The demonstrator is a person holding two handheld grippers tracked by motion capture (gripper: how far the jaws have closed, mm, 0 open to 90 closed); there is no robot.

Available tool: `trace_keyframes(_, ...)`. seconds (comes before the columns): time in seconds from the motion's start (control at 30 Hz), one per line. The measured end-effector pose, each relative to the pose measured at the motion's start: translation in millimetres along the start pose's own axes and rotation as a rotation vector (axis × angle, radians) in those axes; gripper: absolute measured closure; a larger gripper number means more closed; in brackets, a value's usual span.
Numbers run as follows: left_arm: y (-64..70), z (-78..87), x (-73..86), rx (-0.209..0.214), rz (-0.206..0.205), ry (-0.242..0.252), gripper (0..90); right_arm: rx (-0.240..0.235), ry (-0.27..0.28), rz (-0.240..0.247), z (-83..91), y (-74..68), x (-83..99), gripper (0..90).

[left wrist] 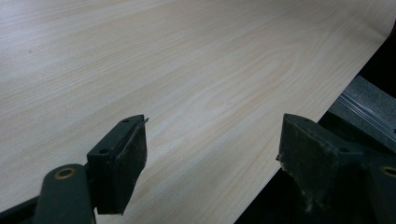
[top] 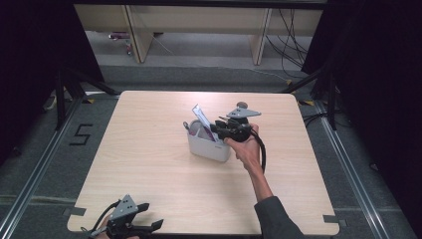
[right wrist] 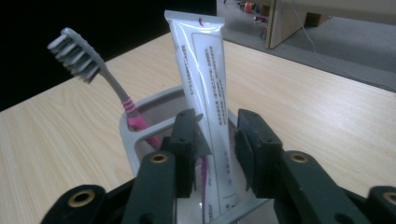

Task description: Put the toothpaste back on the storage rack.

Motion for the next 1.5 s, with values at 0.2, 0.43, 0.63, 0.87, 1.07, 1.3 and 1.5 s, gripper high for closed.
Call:
trace_keyframes(0.2, 0.2, -0.5, 0.0, -0.001, 0.005, 0.002, 23.1, 0.002, 0.034, -0.004, 11.9, 2.8, -3.7, 57.5)
trace_keyframes(0.43, -0.3, -1.0, 0.3, -0.001, 0.006, 0.005, 23.2, -0.008, 0.036, -0.042, 30.3, 0.7, -2.4, 46.9)
trace_keyframes(0.63, 0.2, -2.0, 0.4, -0.002, 0.014, 0.009, 23.1, -0.005, 0.044, -0.067, 44.1, 0.4, 1.4, 41.9)
trace_keyframes(0.87, -1.2, -0.8, 1.1, -0.010, 0.006, -0.002, 23.1, 0.001, 0.046, -0.070, 58.9, -2.8, 9.3, 37.2)
trace_keyframes(1.07, -1.3, -0.8, 0.8, -0.007, 0.016, 0.015, 23.1, 0.001, 0.046, -0.087, 70.5, -5.3, 12.5, 35.0)
trace_keyframes(1.3, -2.2, 0.6, 1.2, -0.014, 0.025, 0.018, 23.1, -0.002, 0.035, -0.095, 83.8, -8.5, 18.1, 33.6)
trace_keyframes(1.5, -3.4, 2.4, 1.1, -0.018, 0.022, 0.007, 23.0, -0.005, 0.024, -0.074, 94.1, -10.5, 27.6, 32.0)
Point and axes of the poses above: each handheld gripper's, and its own axes: z roughly backward along the jaws, x roughly out of its underside, y roughly to its right, the point moved 4 cm from there along -z, roughly forward along the jaws
